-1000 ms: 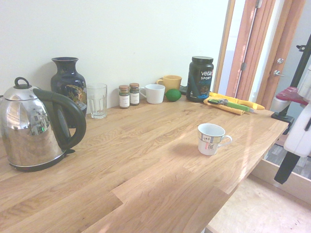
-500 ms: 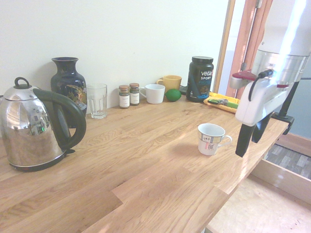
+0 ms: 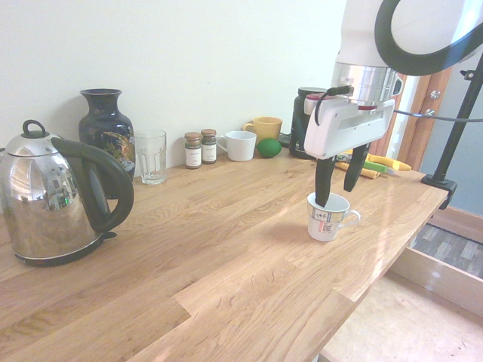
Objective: Put mug in the drawer
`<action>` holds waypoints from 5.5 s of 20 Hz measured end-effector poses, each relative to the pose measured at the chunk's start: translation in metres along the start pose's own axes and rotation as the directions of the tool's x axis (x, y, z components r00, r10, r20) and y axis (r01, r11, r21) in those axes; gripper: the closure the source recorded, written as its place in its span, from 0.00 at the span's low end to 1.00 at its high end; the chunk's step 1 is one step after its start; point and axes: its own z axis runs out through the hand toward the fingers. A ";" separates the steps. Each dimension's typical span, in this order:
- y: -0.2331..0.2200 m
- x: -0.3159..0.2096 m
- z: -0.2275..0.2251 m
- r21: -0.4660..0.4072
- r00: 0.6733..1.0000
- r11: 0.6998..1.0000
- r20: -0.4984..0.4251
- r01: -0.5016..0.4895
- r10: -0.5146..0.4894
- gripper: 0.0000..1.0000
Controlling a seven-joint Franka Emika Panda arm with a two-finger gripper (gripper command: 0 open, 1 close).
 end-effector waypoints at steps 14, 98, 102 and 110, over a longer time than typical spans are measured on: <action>-0.026 0.035 0.070 -0.062 0.997 0.998 0.077 -0.025 0.030 0.00; 0.232 -0.113 0.100 -0.048 0.993 0.997 0.105 0.053 -0.047 1.00; 0.250 -0.125 0.155 -0.044 0.996 0.998 0.082 0.050 -0.046 1.00; 0.266 -0.123 0.262 -0.063 0.997 0.997 0.051 0.054 -0.050 1.00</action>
